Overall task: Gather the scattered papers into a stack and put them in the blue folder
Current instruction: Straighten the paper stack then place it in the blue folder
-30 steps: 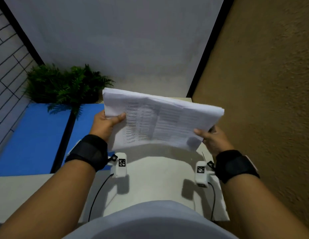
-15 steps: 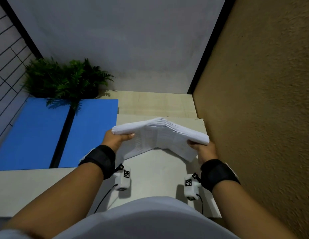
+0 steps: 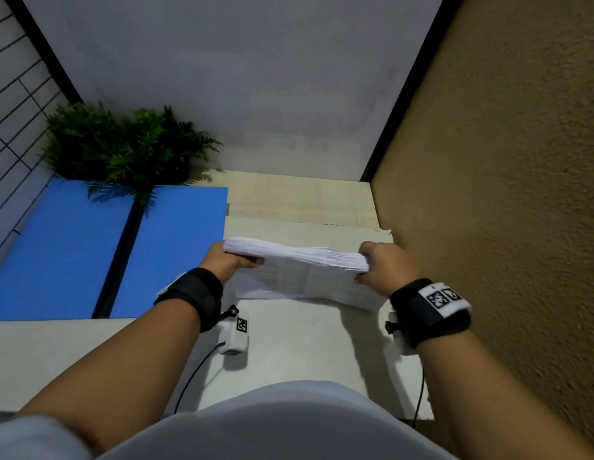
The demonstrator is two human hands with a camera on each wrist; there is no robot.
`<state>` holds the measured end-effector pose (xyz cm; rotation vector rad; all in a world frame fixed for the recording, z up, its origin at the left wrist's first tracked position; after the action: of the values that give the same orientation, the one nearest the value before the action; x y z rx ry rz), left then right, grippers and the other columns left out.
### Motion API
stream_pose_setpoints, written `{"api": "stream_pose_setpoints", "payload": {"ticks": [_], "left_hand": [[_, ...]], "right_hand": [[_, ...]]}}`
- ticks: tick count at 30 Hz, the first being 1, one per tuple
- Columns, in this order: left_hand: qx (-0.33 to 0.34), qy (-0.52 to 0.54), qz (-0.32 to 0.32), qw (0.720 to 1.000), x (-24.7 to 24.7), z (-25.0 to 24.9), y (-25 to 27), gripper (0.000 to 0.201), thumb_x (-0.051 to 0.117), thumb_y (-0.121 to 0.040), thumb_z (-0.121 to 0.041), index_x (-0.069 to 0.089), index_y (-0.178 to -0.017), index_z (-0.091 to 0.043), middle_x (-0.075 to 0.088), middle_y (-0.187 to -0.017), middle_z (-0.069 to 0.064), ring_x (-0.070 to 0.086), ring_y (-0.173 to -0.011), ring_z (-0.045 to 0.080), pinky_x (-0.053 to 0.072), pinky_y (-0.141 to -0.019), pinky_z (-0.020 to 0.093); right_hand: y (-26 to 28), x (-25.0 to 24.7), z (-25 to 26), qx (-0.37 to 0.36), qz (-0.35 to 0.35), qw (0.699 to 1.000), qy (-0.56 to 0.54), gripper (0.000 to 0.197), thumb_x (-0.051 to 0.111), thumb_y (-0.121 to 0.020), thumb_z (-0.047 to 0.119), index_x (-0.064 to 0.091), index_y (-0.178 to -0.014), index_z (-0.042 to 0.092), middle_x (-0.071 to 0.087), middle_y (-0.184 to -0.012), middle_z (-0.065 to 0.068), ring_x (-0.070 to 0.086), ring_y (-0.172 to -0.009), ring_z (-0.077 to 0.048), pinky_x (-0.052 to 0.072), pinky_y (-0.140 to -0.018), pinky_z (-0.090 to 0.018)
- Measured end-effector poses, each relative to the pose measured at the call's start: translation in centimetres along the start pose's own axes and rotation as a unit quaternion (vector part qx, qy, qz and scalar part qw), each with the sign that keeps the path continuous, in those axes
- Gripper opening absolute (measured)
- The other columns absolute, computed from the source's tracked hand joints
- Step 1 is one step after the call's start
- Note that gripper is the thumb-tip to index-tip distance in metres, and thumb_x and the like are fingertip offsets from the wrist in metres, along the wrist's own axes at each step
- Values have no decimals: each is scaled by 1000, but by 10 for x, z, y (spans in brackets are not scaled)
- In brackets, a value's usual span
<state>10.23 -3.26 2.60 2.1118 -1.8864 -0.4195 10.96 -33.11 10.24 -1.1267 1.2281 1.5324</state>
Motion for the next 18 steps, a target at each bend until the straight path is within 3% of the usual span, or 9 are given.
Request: {"api": "stream_pose_setpoints", "payload": {"ticks": [2, 5, 7, 9, 11, 13, 16, 18], "left_hand": [[4, -4, 4, 1000, 0, -2, -1, 36, 79, -72, 9, 67, -102, -6, 70, -92, -1, 64, -87, 12, 49, -75, 20], [19, 22, -7, 1000, -12, -3, -3, 29, 76, -77, 8, 67, -96, -11, 68, -92, -1, 63, -86, 10, 51, -81, 27], [42, 48, -74, 995, -43, 0, -7, 24, 72, -81, 9, 65, -90, -13, 67, -92, 3, 63, -84, 13, 55, -82, 29], [43, 8, -182, 982, -92, 14, -11, 19, 71, -85, 4, 66, -101, -7, 66, -103, 10, 63, -93, 21, 52, -87, 32], [16, -75, -284, 956, -150, 37, -14, 29, 71, -87, -3, 65, -115, -4, 65, -117, 12, 62, -108, 30, 50, -95, 39], [-38, -187, -348, 918, -203, 61, -16, 40, 72, -85, -11, 62, -124, -6, 64, -128, 16, 59, -118, 38, 47, -103, 44], [-135, -339, -329, 871, -253, 89, -20, 60, 74, -85, -24, 52, -137, -4, 53, -138, 24, 50, -126, 44, 39, -109, 47], [-193, -422, -267, 845, -270, 104, -21, 60, 65, -91, -35, 49, -139, -3, 48, -142, 23, 47, -130, 41, 35, -109, 43]], "right_hand": [[-8, 5, 21, -27, 40, 998, 34, 37, 70, -79, 33, 58, -113, 25, 69, -104, -5, 64, -98, -28, 45, -71, -31], [-12, 0, 39, -49, 47, 996, 56, 17, 60, -87, 26, 65, -102, 23, 70, -100, -7, 63, -96, -29, 40, -68, -29], [-15, -9, 39, -37, 41, 998, 15, 6, 61, -86, 21, 65, -81, 23, 68, -89, -9, 63, -91, -30, 37, -66, -28], [-17, -12, 37, -9, 48, 993, -111, 12, 68, -82, 15, 63, -74, 22, 69, -82, -9, 65, -86, -29, 41, -67, -29], [-16, -12, 45, 20, 40, 952, -303, 12, 73, -79, 10, 69, -88, 17, 72, -86, -7, 67, -85, -24, 48, -74, -30], [-14, -4, 62, 50, 33, 883, -466, 23, 72, -81, 5, 68, -102, 13, 74, -94, -7, 70, -87, -24, 53, -74, -31], [-12, 21, 98, 90, 60, 792, -601, 30, 66, -86, -1, 64, -114, 8, 74, -102, -6, 75, -84, -19, 57, -62, -22], [-15, 37, 121, 108, 74, 758, -639, 34, 63, -87, -3, 61, -121, 4, 71, -112, -10, 73, -91, -19, 60, -68, -24]]}}
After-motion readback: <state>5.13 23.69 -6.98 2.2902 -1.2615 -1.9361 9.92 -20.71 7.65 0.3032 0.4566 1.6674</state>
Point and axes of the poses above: each hand's wrist, its own y-axis away from the middle knuckle, its own x-axis out of the palm, z = x × y, the point moved 4 cm from there along -y, towards the middle knuckle
